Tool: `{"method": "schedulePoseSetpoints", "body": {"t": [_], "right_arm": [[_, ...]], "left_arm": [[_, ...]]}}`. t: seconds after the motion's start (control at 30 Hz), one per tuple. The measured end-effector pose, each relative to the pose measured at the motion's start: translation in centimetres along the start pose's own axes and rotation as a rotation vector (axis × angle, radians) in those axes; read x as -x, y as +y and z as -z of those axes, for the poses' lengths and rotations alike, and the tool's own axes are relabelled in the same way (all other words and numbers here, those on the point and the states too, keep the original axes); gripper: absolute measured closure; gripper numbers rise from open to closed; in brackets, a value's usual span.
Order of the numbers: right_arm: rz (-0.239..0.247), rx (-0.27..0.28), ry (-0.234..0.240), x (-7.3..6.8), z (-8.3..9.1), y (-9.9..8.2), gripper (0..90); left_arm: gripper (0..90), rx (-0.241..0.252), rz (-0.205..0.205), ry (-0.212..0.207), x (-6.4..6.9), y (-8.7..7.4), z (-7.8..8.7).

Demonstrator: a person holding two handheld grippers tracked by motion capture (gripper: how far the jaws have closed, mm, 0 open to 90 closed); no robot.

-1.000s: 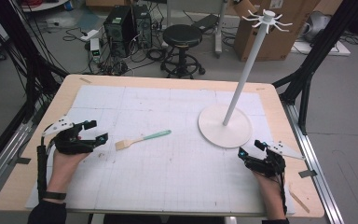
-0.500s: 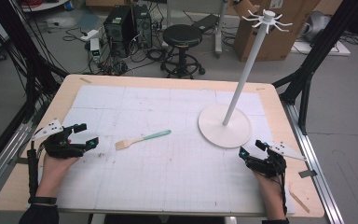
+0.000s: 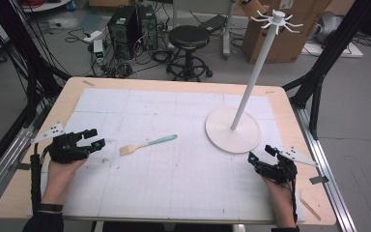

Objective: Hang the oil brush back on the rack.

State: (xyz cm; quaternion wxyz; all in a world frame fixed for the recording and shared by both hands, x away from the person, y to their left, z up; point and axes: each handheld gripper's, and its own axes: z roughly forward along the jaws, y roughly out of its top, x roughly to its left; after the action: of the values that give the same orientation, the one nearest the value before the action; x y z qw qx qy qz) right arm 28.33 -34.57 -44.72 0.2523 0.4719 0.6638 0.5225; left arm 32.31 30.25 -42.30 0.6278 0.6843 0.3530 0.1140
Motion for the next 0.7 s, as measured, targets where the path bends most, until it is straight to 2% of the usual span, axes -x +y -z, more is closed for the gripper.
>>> {"method": "schedulePoseSetpoints", "body": {"t": [0.07,0.13,0.27,0.43,0.5,0.53,0.6,0.7], "right_arm": [[0.011,0.002,0.0,0.0,0.0,0.0,18.8],[0.01,0.002,-0.002,-0.1,0.0,0.0,18.8],[0.012,0.004,-0.002,-0.1,0.0,0.0,18.8],[0.018,0.007,0.0,-0.1,0.0,0.0,18.8],[0.011,0.005,-0.001,-0.1,0.0,0.0,18.8],[0.011,0.005,-0.001,-0.1,0.0,0.0,18.8],[0.009,0.004,0.0,-0.1,0.0,0.0,18.9],[0.009,0.003,0.0,-0.1,0.0,0.0,18.9]], "left_arm": [[23.0,-0.021,-0.01,-0.007,0.3,0.1,-0.3],[20.8,-0.038,-0.044,-0.011,0.7,0.4,-0.7],[19.0,-0.044,-0.067,-0.043,1.5,0.9,-2.0],[17.7,-0.129,-0.11,-0.048,2.4,1.3,-4.6],[16.5,-0.177,-0.129,-0.05,2.7,1.5,-5.7],[16.5,-0.194,-0.146,-0.041,2.8,1.5,-6.3],[16.3,-0.218,-0.161,-0.03,3.1,1.6,-7.2],[16.3,-0.238,-0.17,-0.047,3.2,1.7,-8.2]]}}
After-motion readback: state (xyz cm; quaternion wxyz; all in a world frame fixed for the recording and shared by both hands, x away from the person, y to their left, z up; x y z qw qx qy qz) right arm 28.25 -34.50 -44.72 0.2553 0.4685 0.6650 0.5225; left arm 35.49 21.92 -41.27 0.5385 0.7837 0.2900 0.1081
